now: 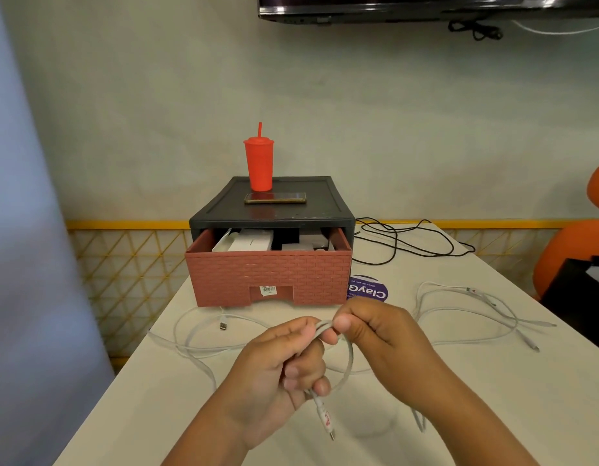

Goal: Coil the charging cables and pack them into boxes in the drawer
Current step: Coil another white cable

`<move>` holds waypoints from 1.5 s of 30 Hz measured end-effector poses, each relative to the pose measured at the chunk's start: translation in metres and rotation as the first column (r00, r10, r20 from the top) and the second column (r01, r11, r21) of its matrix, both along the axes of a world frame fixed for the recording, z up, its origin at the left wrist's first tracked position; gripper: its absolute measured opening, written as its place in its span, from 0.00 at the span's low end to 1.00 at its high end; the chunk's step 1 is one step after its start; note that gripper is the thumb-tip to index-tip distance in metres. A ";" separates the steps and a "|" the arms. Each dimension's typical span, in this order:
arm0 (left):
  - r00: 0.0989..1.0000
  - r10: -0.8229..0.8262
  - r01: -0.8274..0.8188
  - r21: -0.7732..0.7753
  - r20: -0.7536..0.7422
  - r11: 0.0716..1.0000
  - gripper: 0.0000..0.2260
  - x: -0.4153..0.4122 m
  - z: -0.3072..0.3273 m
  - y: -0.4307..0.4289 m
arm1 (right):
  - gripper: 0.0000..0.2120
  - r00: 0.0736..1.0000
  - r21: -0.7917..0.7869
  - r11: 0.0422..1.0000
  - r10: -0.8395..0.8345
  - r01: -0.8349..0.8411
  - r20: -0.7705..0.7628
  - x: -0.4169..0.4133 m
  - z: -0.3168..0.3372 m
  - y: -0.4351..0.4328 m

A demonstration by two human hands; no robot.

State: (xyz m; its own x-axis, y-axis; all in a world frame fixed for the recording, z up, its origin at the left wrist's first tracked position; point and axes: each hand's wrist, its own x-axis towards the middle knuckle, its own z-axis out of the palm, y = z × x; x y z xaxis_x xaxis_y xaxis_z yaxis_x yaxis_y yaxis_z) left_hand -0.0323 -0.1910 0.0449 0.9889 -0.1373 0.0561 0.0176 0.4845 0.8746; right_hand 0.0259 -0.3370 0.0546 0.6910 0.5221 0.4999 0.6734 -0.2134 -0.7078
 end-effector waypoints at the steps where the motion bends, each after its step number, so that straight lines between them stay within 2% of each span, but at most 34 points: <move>1: 1.000 -0.010 0.010 -0.023 -0.020 1.000 0.10 -0.001 0.000 -0.002 | 0.12 0.999 0.032 0.999 0.001 0.000 -0.040 -0.001 -0.002 0.001; 5: 0.999 0.014 -0.014 0.010 -0.041 1.000 0.08 -0.004 0.002 -0.007 | 0.12 0.990 0.114 0.993 -0.013 0.029 -0.139 -0.003 -0.009 0.002; 8: 0.998 0.045 -0.043 0.054 -0.032 0.998 0.11 -0.008 0.004 -0.008 | 0.13 0.987 0.147 0.988 -0.018 0.041 -0.159 -0.006 -0.009 0.002; 10: 0.999 0.030 -0.030 0.000 -0.031 1.000 0.13 -0.009 0.006 -0.008 | 0.13 0.987 0.171 0.984 -0.019 0.046 -0.157 -0.007 -0.007 0.003; 13: 0.999 -0.050 0.051 -0.215 0.010 0.975 0.11 -0.008 0.004 -0.004 | 0.14 0.989 0.196 0.978 -0.040 0.068 -0.143 -0.008 -0.007 0.005; 15: 0.990 -0.106 0.133 -0.334 0.098 0.933 0.18 -0.005 0.000 0.001 | 0.11 0.995 0.150 0.986 -0.064 0.076 -0.082 -0.010 -0.010 0.005; 17: 0.982 -0.071 0.133 -0.375 0.175 0.918 0.22 -0.003 -0.003 0.005 | 0.11 0.996 0.046 0.995 -0.085 0.086 -0.025 -0.011 -0.016 0.004; 21: 0.959 0.186 -0.089 -0.394 0.213 0.915 0.25 0.003 0.005 0.007 | 0.12 0.984 -0.141 0.977 -0.149 0.162 0.095 -0.016 -0.032 0.005; 23: 0.925 0.316 -0.237 -0.333 0.210 0.913 0.20 0.005 0.010 0.004 | 0.16 0.968 -0.257 0.950 -0.120 0.176 0.220 -0.020 -0.035 0.008; 26: 0.851 0.428 -0.409 -0.126 0.305 0.904 0.18 0.007 0.011 0.000 | 0.17 0.938 -0.362 0.908 -0.083 0.210 0.336 -0.023 -0.033 0.008; 30: 0.707 0.470 -0.646 0.211 0.528 0.734 0.19 0.015 -0.003 0.000 | 0.20 0.931 -0.415 0.892 -0.018 0.179 0.363 -0.025 -0.029 0.010; 33: 0.702 0.357 -0.674 0.412 0.616 0.614 0.19 0.018 -0.016 0.000 | 0.19 0.909 -0.425 0.876 -0.034 0.227 0.415 -0.020 -0.028 0.011; 35: 0.755 0.245 -0.629 0.567 0.608 0.532 0.17 0.020 -0.025 0.001 | 0.11 0.874 -0.373 0.881 -0.086 0.291 0.478 -0.012 -0.024 0.009; 36: 0.799 0.203 -0.576 0.623 0.566 0.529 0.15 0.019 -0.026 0.002 | 0.09 0.865 -0.336 0.890 -0.115 0.308 0.489 -0.009 -0.020 0.008; 38: 0.878 0.119 -0.432 0.663 0.463 0.611 0.11 0.015 -0.024 0.002 | 0.06 0.877 -0.317 0.902 -0.121 0.292 0.466 -0.006 -0.012 0.004; 42: 0.947 0.035 -0.252 0.669 0.321 0.699 0.22 0.008 -0.009 0.002 | 0.12 0.889 -0.295 0.931 -0.063 0.216 0.453 -0.002 0.001 0.001; 45: 0.982 -0.023 -0.079 0.515 0.189 0.853 0.26 0.004 0.003 0.006 | 0.17 0.894 -0.288 0.947 0.003 0.141 0.448 0.005 0.005 -0.001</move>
State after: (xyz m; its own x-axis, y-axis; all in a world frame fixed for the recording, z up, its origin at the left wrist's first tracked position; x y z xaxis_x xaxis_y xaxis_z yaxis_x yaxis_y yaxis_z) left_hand -0.0286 -0.1851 0.0481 0.9721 -0.1687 0.1630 -0.1724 -0.0423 0.9841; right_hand 0.0308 -0.3379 0.0596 0.4789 0.6568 0.5825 0.8728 -0.4272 -0.2359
